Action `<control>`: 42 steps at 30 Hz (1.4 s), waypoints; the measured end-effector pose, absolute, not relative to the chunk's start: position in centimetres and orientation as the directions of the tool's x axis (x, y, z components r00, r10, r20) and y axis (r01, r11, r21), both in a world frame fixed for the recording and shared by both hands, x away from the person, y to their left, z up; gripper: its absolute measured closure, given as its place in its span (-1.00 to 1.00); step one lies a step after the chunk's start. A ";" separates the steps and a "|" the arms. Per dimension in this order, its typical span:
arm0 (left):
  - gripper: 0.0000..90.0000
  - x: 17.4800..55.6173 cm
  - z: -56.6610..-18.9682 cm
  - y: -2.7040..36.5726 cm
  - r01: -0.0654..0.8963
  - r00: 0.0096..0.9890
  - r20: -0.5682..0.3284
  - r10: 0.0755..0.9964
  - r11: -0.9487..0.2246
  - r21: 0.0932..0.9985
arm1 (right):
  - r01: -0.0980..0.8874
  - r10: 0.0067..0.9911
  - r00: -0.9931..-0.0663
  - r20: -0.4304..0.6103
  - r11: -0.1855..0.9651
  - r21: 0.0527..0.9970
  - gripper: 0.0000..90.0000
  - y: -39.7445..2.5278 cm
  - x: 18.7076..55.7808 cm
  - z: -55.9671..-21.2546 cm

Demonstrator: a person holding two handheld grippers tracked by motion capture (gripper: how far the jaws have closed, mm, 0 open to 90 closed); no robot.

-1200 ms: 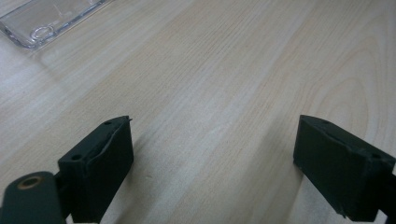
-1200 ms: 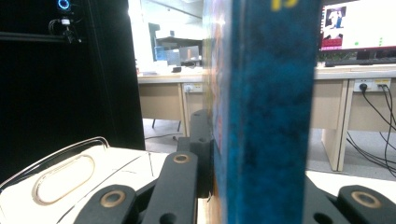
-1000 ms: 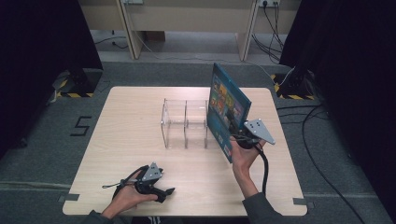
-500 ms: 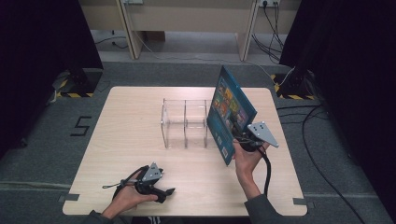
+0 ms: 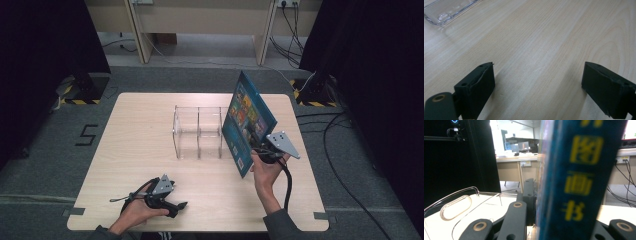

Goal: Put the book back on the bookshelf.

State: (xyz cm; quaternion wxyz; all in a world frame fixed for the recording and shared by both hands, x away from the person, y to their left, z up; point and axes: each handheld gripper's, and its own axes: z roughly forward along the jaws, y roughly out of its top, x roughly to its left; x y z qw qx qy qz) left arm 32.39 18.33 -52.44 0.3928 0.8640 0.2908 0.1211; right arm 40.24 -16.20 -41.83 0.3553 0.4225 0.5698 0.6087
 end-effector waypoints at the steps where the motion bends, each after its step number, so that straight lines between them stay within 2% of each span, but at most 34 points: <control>1: -0.76 32.4 -52.4 18.3 0.407 0.802 -0.019 0.597 -0.524 0.748 | 0.050 0.914 -0.390 0.109 -0.097 0.994 0.75 -16.3 40.2 -41.8; 23: -0.78 32.4 -52.4 18.3 0.404 0.809 -0.018 0.588 -0.532 0.744 | 0.064 0.911 -0.398 0.111 -0.093 0.994 0.67 -16.5 40.2 -42.1; 29: -0.79 32.4 -52.4 18.3 0.404 0.809 -0.018 0.588 -0.532 0.745 | 0.079 0.908 -0.401 0.118 -0.094 0.992 0.57 -16.5 40.2 -42.3; 42: -0.79 32.4 -52.4 18.3 0.403 0.810 -0.019 0.586 -0.533 0.744 | 0.107 0.891 -0.435 0.134 -0.097 0.990 0.19 -17.3 39.2 -42.1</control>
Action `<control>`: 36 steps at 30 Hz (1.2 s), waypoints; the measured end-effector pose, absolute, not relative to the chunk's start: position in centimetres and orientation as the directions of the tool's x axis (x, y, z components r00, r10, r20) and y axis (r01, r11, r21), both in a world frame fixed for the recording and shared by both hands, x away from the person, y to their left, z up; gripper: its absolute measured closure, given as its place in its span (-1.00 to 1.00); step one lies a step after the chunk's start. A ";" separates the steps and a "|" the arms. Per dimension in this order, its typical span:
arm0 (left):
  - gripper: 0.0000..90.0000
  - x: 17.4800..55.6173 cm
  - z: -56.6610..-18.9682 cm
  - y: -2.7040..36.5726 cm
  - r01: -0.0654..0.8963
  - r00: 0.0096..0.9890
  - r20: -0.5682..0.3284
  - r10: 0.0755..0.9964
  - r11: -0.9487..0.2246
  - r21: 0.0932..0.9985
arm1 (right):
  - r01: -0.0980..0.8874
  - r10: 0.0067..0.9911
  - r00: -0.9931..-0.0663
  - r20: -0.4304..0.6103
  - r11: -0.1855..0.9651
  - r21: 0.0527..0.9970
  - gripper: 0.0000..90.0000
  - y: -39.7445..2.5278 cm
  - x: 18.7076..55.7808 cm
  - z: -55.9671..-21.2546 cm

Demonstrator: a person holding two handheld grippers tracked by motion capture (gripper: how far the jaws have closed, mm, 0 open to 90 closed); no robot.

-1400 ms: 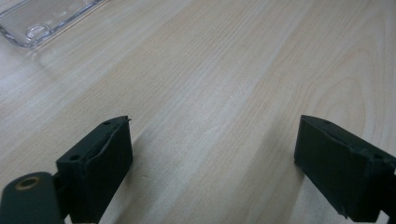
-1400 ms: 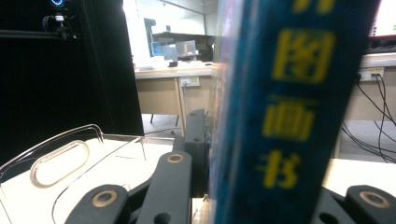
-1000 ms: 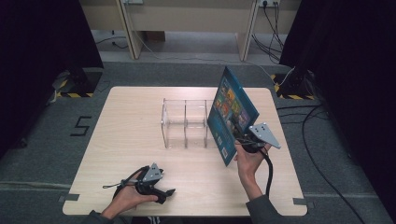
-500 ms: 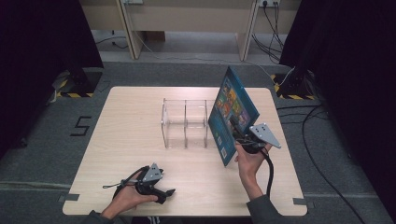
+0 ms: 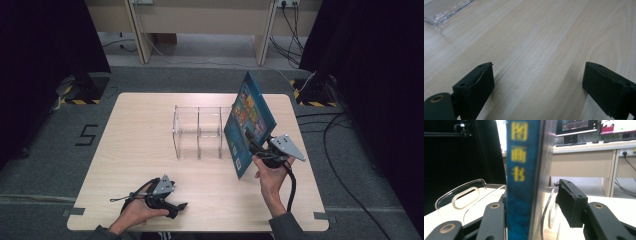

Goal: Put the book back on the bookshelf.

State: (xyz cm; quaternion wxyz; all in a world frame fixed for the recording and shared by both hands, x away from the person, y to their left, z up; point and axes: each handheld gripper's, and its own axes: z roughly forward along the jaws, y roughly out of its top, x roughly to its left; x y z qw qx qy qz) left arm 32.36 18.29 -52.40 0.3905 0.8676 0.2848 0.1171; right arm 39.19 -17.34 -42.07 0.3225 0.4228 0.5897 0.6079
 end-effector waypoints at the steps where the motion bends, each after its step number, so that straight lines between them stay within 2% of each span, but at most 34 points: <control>1: -0.79 32.4 -52.4 18.3 0.403 0.810 -0.019 0.586 -0.533 0.744 | 0.110 0.891 -0.434 0.133 -0.094 0.990 0.18 -17.4 39.1 -42.0; 14: -0.79 32.4 -52.4 18.3 0.403 0.811 -0.019 0.585 -0.534 0.744 | 0.134 0.883 -0.446 0.149 -0.098 0.986 0.02 -18.5 38.1 -42.0; 29: -0.79 32.4 -52.4 18.3 0.402 0.811 -0.019 0.584 -0.535 0.743 | 0.167 0.842 -0.521 0.140 -0.060 0.984 -0.05 -19.5 35.5 -42.2; 36: -0.79 32.4 -52.4 18.3 0.402 0.811 -0.019 0.585 -0.534 0.744 | 0.181 0.847 -0.514 0.137 -0.049 0.982 -0.05 -20.6 34.8 -42.9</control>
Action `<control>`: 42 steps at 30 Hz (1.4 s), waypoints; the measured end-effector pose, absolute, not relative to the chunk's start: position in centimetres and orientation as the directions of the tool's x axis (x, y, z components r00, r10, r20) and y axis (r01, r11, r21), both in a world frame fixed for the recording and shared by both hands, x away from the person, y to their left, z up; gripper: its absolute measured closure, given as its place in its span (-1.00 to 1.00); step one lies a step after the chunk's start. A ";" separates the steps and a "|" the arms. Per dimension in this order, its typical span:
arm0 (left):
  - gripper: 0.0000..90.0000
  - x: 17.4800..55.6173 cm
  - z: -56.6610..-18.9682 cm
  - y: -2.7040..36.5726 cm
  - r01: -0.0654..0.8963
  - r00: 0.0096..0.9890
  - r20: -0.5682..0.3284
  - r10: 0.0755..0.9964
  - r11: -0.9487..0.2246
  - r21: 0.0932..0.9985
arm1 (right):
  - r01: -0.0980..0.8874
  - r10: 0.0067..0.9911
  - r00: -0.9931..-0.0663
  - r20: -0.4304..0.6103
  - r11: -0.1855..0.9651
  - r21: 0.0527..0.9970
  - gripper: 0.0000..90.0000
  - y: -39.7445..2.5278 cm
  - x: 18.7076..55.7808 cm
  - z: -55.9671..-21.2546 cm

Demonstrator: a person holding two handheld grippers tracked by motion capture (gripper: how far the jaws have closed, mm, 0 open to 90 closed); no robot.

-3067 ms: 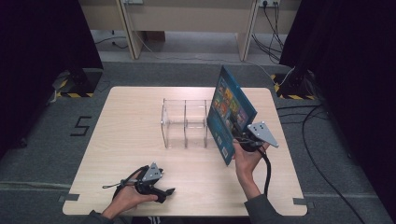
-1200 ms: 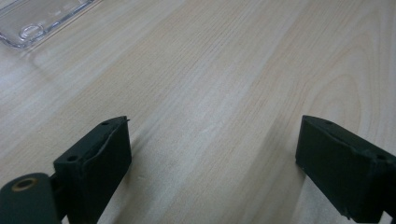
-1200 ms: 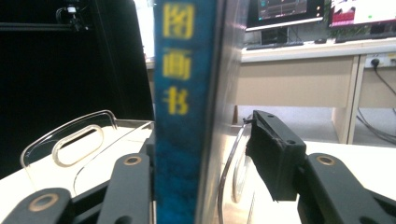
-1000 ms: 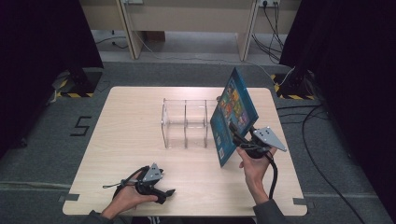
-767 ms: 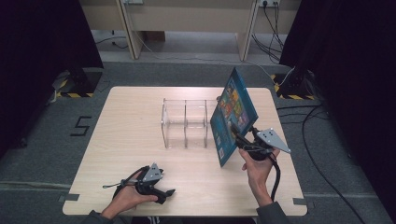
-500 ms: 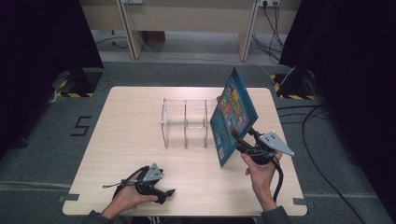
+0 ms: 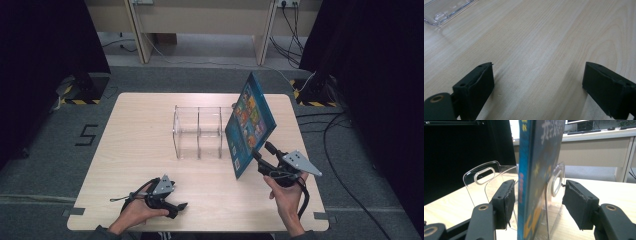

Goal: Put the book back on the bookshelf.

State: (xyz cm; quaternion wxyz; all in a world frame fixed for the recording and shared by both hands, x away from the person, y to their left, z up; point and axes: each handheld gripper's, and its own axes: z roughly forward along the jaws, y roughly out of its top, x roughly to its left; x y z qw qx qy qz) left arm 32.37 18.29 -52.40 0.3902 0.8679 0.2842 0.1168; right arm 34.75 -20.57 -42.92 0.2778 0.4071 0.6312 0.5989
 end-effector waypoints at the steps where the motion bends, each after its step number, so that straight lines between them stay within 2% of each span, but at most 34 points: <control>1: -0.79 32.4 -52.4 18.3 0.402 0.811 -0.019 0.584 -0.534 0.744 | 0.187 0.846 -0.513 0.142 -0.051 0.981 -0.05 -20.7 34.6 -43.0; 20: -0.79 32.4 -52.4 18.3 0.401 0.812 -0.017 0.583 -0.536 0.743 | 0.227 0.829 -0.533 0.170 -0.054 0.972 -0.07 -21.9 32.5 -44.2; 42: -0.79 32.4 -52.4 18.3 0.400 0.813 -0.018 0.582 -0.534 0.745 | 0.278 0.831 -0.518 0.202 -0.059 0.959 -0.21 -23.6 30.9 -45.6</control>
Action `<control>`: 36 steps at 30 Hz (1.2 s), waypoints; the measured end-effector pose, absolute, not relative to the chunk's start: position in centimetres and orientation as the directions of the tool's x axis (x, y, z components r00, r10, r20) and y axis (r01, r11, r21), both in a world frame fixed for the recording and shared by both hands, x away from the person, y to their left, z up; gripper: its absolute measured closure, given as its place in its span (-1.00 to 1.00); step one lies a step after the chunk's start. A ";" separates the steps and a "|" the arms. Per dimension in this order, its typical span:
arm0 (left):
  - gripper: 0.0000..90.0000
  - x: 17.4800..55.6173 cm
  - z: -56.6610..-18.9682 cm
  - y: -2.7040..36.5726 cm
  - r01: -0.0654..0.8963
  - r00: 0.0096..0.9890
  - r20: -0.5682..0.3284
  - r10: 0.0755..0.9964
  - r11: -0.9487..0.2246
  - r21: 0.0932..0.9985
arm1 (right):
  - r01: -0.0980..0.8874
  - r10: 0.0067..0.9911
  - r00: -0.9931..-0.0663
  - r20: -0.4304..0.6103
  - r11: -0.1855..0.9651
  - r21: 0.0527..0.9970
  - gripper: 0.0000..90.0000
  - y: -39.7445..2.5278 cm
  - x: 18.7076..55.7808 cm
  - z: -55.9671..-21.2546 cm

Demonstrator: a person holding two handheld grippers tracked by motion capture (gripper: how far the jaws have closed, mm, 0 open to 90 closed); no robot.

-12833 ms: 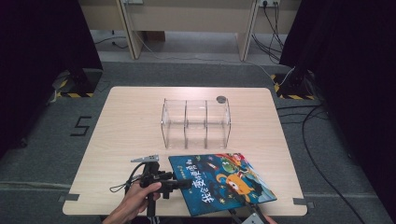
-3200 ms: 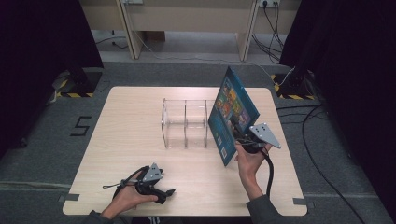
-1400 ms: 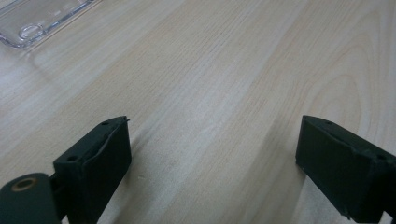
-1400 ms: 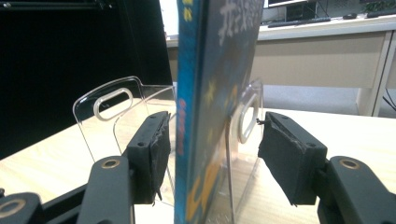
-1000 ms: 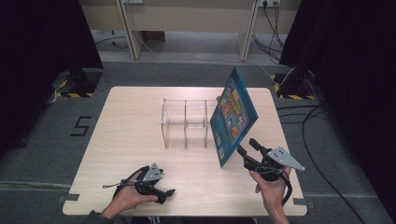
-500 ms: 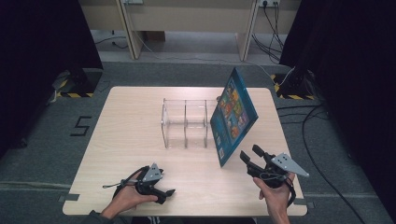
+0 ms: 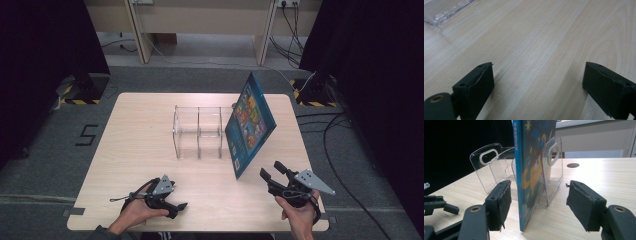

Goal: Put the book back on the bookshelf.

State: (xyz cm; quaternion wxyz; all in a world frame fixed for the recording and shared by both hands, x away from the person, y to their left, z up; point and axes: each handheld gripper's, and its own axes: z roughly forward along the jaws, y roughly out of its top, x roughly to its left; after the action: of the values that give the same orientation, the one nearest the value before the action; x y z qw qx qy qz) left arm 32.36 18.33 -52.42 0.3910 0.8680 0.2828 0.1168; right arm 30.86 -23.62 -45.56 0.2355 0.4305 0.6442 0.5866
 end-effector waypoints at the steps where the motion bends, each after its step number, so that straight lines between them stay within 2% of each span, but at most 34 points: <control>1: -0.79 32.4 -52.4 18.3 0.399 0.813 -0.018 0.582 -0.535 0.745 | 0.279 0.830 -0.519 0.202 -0.059 0.959 -0.21 -23.7 30.8 -45.6; 16: -0.79 32.4 -52.4 18.3 0.399 0.813 -0.017 0.583 -0.534 0.745 | 0.307 0.828 -0.520 0.208 -0.046 0.951 -0.25 -24.6 29.5 -46.2; 36: -0.79 32.3 -52.4 18.4 0.398 0.812 -0.017 0.583 -0.533 0.746 | 0.376 0.812 -0.549 0.199 0.027 0.926 -0.34 -25.2 28.1 -47.3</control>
State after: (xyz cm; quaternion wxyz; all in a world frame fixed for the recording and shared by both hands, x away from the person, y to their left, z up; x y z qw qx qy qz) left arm 32.35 18.35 -52.45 0.3919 0.8676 0.2827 0.1177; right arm 28.13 -25.15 -47.35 0.1989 0.4314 0.6885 0.5479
